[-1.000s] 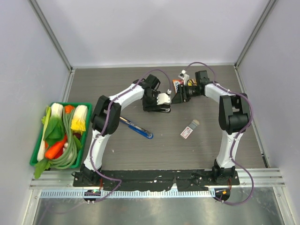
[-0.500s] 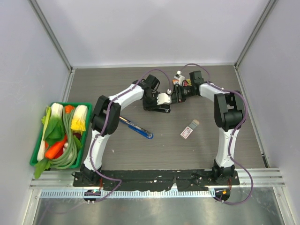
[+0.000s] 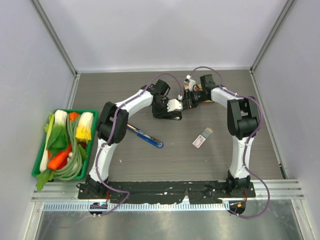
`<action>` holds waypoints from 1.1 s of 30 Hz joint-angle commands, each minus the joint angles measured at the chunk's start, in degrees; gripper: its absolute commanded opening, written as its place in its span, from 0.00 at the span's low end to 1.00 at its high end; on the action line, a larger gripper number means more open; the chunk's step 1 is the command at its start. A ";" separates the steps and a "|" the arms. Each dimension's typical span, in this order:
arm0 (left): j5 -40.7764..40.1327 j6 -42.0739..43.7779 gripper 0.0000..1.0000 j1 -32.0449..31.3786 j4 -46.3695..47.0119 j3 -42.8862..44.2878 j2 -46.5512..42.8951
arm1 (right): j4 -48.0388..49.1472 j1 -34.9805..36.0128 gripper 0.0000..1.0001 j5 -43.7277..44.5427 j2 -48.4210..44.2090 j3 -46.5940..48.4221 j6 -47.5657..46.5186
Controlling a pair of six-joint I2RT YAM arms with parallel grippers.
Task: Load the staples into the stapler
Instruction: Close the stapler at the center of the board.
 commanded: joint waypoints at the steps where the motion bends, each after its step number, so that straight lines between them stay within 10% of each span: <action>1: 1.93 -1.72 0.25 0.38 1.09 2.15 -0.91 | -5.32 1.83 0.19 14.81 5.27 -0.85 -4.21; 8: 2.02 -1.45 0.26 0.56 0.91 1.80 -1.17 | -7.78 2.00 0.21 14.73 6.50 1.69 -3.86; 33: 9.22 -6.91 0.96 5.65 3.91 -5.58 -18.12 | -10.32 -3.71 0.36 12.79 -16.69 -3.40 -20.36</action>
